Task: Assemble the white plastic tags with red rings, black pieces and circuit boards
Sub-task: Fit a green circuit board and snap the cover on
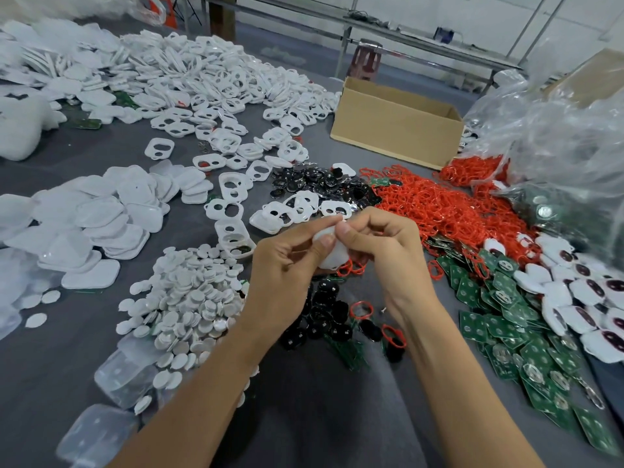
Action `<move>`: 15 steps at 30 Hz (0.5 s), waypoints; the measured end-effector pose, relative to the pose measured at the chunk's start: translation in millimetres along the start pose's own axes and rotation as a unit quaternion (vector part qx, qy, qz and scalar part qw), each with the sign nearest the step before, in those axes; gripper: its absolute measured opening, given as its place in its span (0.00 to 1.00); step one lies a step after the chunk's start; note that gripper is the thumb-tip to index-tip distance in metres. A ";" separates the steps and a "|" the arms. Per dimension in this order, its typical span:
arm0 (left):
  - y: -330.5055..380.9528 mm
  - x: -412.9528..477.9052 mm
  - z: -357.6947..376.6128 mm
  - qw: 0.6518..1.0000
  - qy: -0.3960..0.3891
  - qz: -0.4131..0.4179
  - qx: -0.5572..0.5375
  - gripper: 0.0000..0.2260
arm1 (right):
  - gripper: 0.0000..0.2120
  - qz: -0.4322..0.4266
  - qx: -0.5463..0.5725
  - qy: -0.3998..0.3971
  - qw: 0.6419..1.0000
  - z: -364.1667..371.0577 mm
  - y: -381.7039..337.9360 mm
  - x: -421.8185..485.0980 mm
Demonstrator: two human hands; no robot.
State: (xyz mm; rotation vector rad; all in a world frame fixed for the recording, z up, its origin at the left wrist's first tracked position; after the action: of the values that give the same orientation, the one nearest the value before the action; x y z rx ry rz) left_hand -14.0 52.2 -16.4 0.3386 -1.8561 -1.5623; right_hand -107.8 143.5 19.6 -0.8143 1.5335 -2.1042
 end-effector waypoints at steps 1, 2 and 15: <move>-0.8 -0.2 0.2 1.000 0.005 -0.001 0.001 0.12 | 0.10 -0.004 -0.009 0.007 1.000 0.4 0.0 0.6; -1.7 -0.3 0.3 1.000 0.009 -0.005 -0.001 0.12 | 0.10 -0.006 -0.016 0.011 1.000 0.8 0.8 1.0; -28.5 4.6 -1.9 0.961 0.069 -0.239 -0.122 0.11 | 0.08 0.050 -0.177 -0.018 0.983 7.0 20.5 0.7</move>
State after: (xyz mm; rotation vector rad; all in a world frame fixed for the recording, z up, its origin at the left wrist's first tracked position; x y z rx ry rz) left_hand -22.5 41.0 -41.6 0.8048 -1.5196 -2.0040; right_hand -103.8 131.7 1.8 -0.8655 1.9174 -1.7615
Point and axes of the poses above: each hand's wrist, its own x-axis towards the middle knuckle, its own z-axis out of the palm, y = z × x, the point moved 5 cm from there along x, towards the middle knuckle, and after that the axes turned 15 degrees about x, right-handed, at the moved point
